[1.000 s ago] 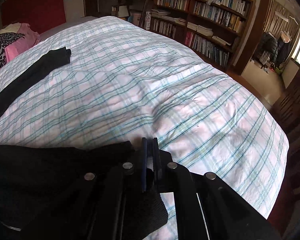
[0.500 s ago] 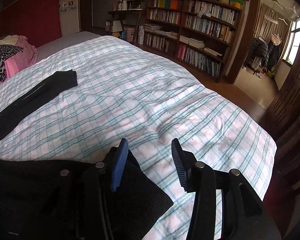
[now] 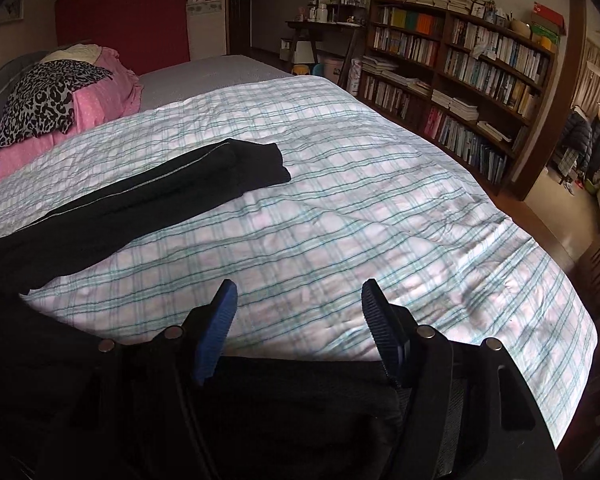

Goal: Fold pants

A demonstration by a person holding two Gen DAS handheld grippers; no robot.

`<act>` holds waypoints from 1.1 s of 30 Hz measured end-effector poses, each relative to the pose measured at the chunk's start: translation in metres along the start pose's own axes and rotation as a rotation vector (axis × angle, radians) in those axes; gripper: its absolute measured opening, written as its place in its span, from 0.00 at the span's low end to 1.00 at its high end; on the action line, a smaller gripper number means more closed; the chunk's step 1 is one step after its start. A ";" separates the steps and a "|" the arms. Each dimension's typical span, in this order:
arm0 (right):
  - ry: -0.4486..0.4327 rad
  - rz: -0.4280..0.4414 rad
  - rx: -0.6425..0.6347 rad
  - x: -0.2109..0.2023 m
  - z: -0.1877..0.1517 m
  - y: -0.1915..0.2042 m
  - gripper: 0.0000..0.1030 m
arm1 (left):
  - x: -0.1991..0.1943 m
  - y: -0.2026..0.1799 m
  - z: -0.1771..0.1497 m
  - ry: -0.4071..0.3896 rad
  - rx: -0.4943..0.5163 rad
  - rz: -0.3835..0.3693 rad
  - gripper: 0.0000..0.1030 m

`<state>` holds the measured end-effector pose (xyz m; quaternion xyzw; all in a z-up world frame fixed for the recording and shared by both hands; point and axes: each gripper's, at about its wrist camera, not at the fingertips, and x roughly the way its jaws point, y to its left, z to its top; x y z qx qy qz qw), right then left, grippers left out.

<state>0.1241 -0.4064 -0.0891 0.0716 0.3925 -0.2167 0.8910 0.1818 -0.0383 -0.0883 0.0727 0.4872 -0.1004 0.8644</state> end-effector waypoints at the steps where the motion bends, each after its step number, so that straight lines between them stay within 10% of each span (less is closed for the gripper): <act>1: 0.004 0.008 -0.007 0.003 0.002 0.006 0.64 | 0.001 0.012 0.004 -0.003 -0.015 0.011 0.95; 16: 0.089 0.055 -0.025 0.059 0.033 0.060 0.65 | 0.023 0.198 0.073 -0.046 -0.139 0.259 0.95; 33: 0.132 0.073 0.130 0.131 0.102 0.036 0.65 | 0.117 0.277 0.121 0.056 -0.083 0.129 0.76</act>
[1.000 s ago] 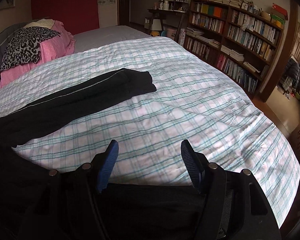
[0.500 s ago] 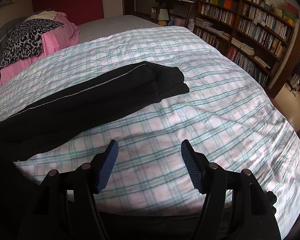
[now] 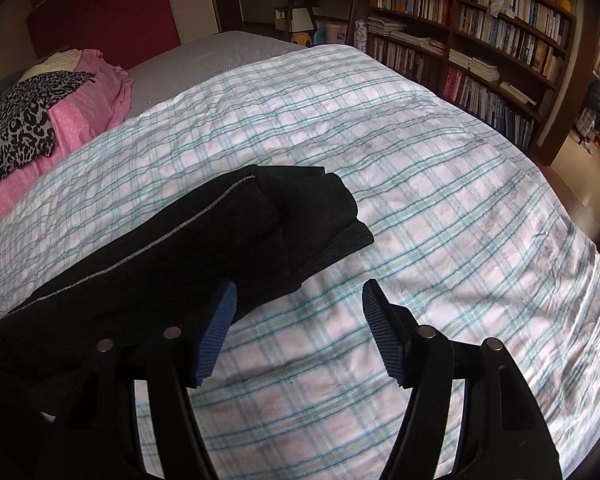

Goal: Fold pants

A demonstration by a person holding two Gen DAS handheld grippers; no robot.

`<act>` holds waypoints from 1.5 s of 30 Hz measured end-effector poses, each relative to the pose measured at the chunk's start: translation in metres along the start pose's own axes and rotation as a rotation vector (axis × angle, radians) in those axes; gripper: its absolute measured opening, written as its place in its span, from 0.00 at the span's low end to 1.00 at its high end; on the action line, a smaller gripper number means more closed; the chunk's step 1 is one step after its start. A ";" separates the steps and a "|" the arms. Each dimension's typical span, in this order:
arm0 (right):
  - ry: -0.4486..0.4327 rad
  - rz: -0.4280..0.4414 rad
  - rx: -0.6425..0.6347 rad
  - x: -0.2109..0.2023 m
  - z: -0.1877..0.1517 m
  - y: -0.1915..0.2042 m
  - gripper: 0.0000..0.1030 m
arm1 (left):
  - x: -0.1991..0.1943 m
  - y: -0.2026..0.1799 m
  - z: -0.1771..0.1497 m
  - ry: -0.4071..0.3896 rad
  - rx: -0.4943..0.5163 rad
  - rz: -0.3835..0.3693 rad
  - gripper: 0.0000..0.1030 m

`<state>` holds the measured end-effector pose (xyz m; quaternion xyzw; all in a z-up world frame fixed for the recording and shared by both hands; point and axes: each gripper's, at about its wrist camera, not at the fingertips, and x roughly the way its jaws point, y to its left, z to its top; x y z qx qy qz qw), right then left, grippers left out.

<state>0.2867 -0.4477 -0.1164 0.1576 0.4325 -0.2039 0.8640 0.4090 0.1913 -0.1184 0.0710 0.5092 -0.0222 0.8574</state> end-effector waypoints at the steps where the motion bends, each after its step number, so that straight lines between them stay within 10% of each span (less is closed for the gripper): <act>1: 0.000 0.010 0.012 0.005 0.010 -0.003 0.65 | 0.004 -0.002 0.001 0.004 0.017 0.004 0.76; 15: 0.169 0.113 0.075 0.110 0.085 -0.009 0.62 | 0.031 0.007 0.015 0.061 0.038 -0.083 0.82; 20: 0.105 0.032 -0.083 0.102 0.081 0.017 0.22 | 0.021 0.001 0.016 0.020 0.045 -0.107 0.42; 30: -0.139 -0.007 -0.113 0.060 0.136 0.058 0.20 | 0.010 0.013 0.013 -0.090 -0.115 -0.033 0.27; 34: -0.084 -0.041 -0.099 0.096 0.143 0.065 0.24 | 0.018 0.032 0.010 -0.090 -0.226 0.031 0.19; 40: -0.068 -0.083 -0.023 0.131 0.138 0.046 0.66 | 0.019 0.023 0.009 -0.093 -0.179 0.069 0.19; 45: -0.036 -0.065 0.143 0.127 0.140 -0.005 0.66 | 0.019 0.022 0.008 -0.095 -0.176 0.056 0.20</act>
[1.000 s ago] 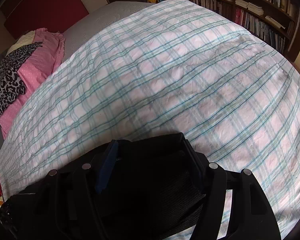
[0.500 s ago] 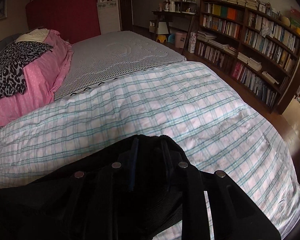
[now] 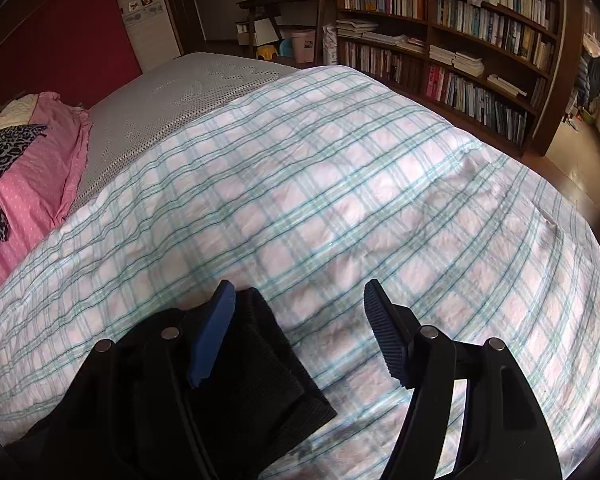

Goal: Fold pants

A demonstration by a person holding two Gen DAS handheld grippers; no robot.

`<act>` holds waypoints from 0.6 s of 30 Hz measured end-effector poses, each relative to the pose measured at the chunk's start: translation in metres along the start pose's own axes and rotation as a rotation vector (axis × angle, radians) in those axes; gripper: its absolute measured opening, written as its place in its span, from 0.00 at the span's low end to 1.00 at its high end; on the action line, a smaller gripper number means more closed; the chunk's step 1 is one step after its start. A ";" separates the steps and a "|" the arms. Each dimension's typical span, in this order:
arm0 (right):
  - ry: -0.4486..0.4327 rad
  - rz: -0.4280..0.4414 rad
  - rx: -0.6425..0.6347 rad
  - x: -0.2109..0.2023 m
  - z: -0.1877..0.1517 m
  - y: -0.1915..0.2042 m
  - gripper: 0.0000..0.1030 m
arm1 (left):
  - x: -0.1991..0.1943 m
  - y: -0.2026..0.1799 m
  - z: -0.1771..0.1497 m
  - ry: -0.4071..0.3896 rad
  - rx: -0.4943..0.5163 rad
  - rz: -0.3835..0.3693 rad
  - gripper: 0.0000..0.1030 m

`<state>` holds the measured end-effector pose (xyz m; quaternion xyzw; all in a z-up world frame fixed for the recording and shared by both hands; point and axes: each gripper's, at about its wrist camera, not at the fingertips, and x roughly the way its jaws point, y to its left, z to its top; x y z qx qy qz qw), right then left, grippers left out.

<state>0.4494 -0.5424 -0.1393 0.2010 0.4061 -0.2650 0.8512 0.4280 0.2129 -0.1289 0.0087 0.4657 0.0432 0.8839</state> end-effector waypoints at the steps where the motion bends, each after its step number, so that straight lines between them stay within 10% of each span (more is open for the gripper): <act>1: 0.009 0.000 0.021 -0.001 0.001 -0.008 0.66 | 0.000 0.000 0.000 0.002 0.003 -0.002 0.21; 7: 0.136 0.095 0.002 0.004 -0.013 -0.014 0.65 | -0.012 -0.003 0.003 -0.010 0.027 -0.040 0.48; 14: 0.107 -0.175 -0.157 0.018 -0.023 0.009 0.58 | -0.008 -0.007 0.003 0.016 0.060 -0.040 0.59; 18: 0.070 -0.031 -0.092 -0.002 -0.008 0.011 0.53 | -0.013 -0.005 0.007 0.018 0.076 -0.123 0.72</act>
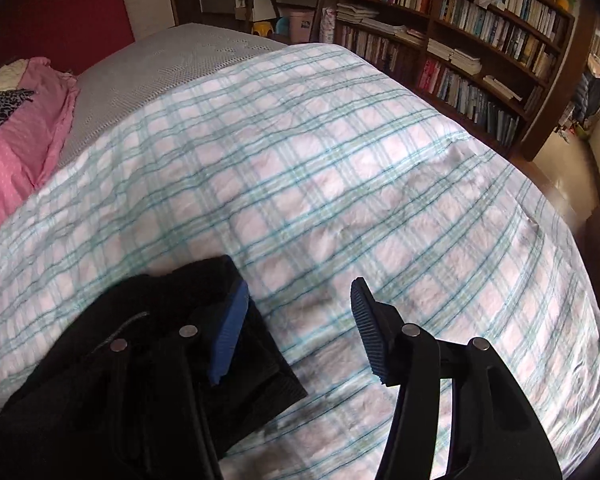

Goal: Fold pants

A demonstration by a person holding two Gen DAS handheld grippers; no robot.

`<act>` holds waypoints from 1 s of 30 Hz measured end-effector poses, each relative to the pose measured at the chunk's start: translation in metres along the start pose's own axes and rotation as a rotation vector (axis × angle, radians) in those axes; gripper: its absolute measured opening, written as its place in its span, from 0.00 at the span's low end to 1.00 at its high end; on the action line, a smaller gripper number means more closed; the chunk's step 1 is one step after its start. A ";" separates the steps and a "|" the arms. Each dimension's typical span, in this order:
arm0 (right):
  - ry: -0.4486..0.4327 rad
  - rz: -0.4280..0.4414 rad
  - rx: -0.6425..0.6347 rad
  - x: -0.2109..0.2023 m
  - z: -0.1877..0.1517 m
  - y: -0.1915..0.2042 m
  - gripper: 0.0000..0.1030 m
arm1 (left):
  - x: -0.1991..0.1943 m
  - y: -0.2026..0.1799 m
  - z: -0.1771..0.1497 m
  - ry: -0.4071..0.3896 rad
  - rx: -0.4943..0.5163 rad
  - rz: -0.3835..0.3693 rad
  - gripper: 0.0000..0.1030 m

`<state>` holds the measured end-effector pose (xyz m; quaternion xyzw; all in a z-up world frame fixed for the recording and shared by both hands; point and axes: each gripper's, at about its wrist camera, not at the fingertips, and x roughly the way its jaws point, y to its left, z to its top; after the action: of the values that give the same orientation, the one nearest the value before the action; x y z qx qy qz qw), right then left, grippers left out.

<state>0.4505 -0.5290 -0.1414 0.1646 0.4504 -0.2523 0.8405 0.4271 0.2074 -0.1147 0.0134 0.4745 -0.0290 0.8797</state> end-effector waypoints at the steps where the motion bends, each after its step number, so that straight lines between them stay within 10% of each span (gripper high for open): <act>1: -0.002 0.053 -0.007 -0.004 0.005 0.004 0.53 | 0.000 -0.002 0.001 0.000 0.021 -0.011 0.74; 8: 0.012 0.171 -0.179 0.007 0.008 0.067 0.62 | 0.021 -0.009 0.010 0.094 0.121 -0.054 0.81; 15: -0.015 0.052 -0.417 0.038 -0.013 0.108 0.64 | 0.041 -0.010 0.015 0.136 0.156 -0.038 0.89; 22: -0.034 0.038 -0.452 0.028 -0.015 0.110 0.23 | 0.045 -0.008 0.017 0.143 0.191 -0.073 0.91; 30: -0.104 0.039 -0.385 -0.003 -0.016 0.103 0.20 | 0.026 -0.016 0.012 0.124 0.275 -0.151 0.54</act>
<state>0.4973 -0.4360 -0.1421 -0.0037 0.4431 -0.1536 0.8832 0.4501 0.1900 -0.1301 0.0996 0.5191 -0.1588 0.8339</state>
